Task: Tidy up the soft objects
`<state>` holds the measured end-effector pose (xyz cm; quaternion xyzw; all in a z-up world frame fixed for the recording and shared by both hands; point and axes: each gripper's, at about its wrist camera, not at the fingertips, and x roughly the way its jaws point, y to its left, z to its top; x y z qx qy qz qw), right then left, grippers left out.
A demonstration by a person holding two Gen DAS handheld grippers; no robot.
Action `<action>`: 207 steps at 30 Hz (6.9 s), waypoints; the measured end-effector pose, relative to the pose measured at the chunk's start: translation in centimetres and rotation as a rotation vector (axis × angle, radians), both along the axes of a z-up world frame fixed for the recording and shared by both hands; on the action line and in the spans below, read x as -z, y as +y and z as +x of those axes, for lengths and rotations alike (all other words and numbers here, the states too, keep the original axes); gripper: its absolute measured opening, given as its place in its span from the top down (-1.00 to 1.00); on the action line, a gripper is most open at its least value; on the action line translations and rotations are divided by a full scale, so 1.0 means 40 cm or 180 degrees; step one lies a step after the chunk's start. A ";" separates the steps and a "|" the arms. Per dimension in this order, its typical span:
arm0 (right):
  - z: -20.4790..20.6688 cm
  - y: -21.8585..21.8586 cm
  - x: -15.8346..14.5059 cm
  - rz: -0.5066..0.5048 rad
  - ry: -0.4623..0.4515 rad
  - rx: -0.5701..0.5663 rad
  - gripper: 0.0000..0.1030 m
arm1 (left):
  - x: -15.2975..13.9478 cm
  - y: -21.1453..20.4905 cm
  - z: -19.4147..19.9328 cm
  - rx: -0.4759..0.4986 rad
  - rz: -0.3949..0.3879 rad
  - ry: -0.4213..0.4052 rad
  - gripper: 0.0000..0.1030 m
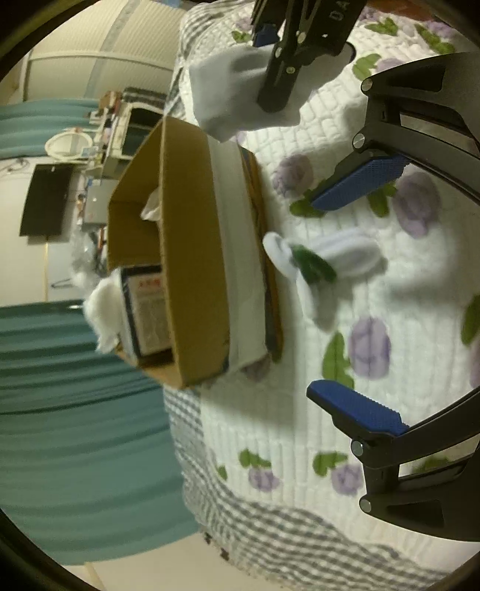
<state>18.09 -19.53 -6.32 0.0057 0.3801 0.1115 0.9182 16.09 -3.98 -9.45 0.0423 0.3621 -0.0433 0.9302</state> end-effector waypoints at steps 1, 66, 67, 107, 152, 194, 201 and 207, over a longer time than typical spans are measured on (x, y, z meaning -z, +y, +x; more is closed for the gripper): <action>0.007 -0.003 0.006 -0.0021 0.0022 0.0022 0.10 | 0.008 0.002 0.009 0.0011 -0.0029 0.0017 -0.84; 0.273 0.062 -0.355 0.0052 -0.0605 -0.0128 0.10 | -0.360 0.010 0.369 0.0248 0.0078 -0.0619 0.01; 0.299 0.063 -0.331 0.0057 -0.0557 -0.0128 0.10 | -0.346 0.006 0.377 0.0265 0.0079 -0.0600 0.01; -0.291 -0.010 -0.927 0.0061 -0.1950 0.0234 -0.99 | -0.918 0.149 -0.256 -0.0089 -0.0075 -0.2162 -0.91; -0.185 0.071 -0.205 0.0022 -0.1497 0.0337 -1.00 | -0.236 0.196 -0.173 -0.0395 -0.0169 -0.1555 -0.98; -0.188 0.076 -0.192 0.0049 -0.1432 0.0361 -1.00 | -0.213 0.180 -0.169 -0.0377 -0.0140 -0.1427 -0.98; -0.185 0.075 -0.192 0.0056 -0.1415 0.0357 -1.00 | -0.211 0.178 -0.171 -0.0383 -0.0138 -0.1423 -0.98; -0.184 0.077 -0.187 0.0044 -0.1416 0.0346 -1.00 | -0.210 0.178 -0.171 -0.0390 -0.0123 -0.1420 -0.98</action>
